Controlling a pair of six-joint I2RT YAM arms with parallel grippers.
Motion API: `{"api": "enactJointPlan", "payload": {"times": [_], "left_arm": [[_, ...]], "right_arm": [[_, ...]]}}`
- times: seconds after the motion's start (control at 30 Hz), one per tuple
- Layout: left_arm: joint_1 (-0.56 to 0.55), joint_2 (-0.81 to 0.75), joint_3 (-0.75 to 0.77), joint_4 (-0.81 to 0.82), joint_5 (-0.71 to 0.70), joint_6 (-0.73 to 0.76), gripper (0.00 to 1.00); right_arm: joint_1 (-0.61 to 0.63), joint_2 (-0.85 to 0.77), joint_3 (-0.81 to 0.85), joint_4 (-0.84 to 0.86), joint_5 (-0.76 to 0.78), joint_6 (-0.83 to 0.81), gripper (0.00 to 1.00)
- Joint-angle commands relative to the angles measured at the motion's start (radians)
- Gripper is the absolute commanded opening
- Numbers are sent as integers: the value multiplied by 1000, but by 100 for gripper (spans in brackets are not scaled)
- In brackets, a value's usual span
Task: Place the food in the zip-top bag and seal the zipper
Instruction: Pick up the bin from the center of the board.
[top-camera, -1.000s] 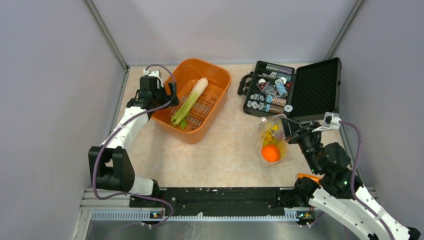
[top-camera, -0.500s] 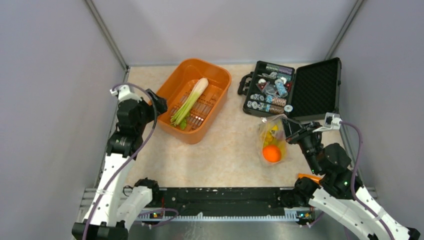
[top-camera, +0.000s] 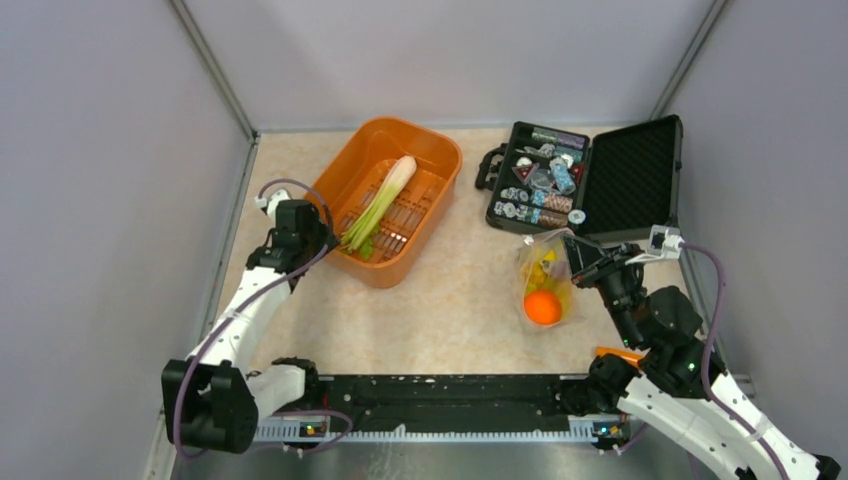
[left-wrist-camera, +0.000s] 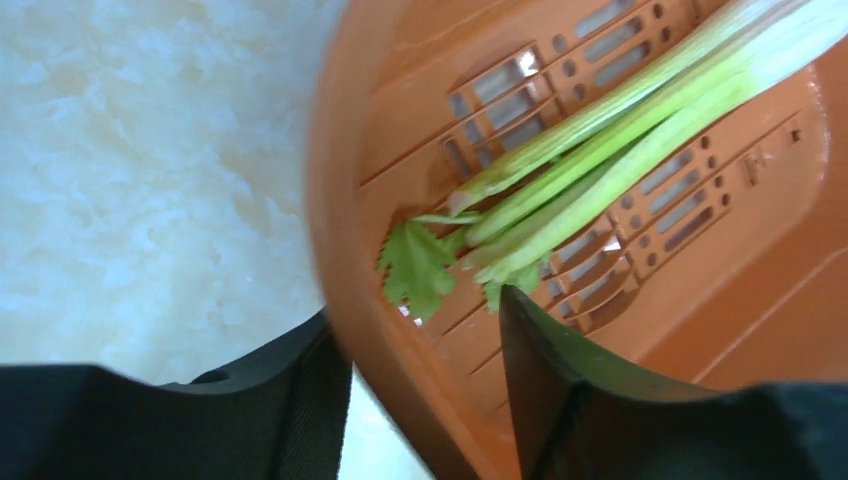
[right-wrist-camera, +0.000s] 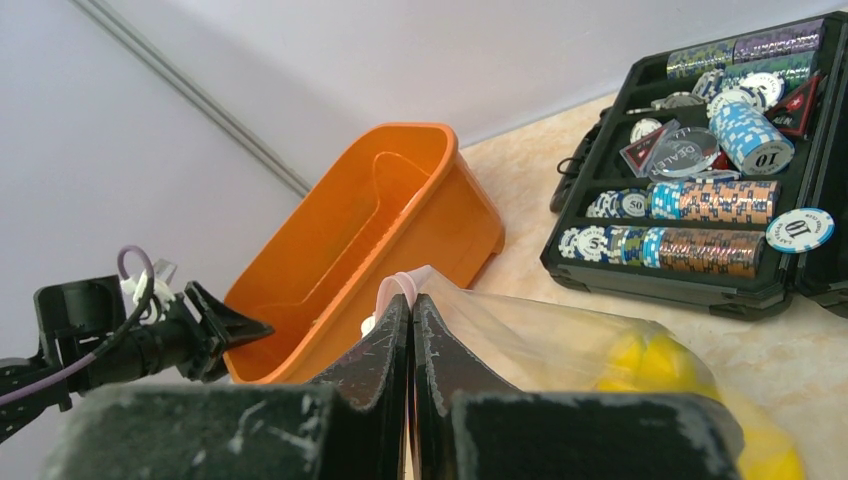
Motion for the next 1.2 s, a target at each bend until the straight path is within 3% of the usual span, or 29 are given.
{"api": "enactJointPlan", "payload": {"times": [0.0, 0.13, 0.27, 0.37, 0.43, 0.57, 0.63, 0.9, 1.17], "left_arm": [[3, -18, 4, 68, 13, 6, 40], [1, -95, -122, 230, 74, 52, 14], [0, -102, -155, 268, 67, 75, 9], [-23, -127, -189, 327, 38, 109, 0], [-76, -187, -262, 401, -52, 122, 0], [-309, -420, -469, 741, -429, 201, 0], [-370, -494, -537, 856, -522, 266, 0], [-380, -550, -550, 933, -523, 364, 0], [-382, -603, -600, 1116, -671, 520, 0]], "right_arm": [[-6, -23, 3, 70, 7, -2, 0], [-6, -28, -1, 68, 13, -3, 0], [-6, -22, -5, 78, 10, -4, 0], [-7, -14, -2, 78, 12, -9, 0], [-7, -10, -2, 82, 10, -8, 0], [-7, -5, 0, 70, 9, 5, 0], [-6, -3, 0, 58, 11, 14, 0], [-6, 4, 11, 46, 7, 23, 0], [-7, 2, 11, 20, 9, 42, 0]]}}
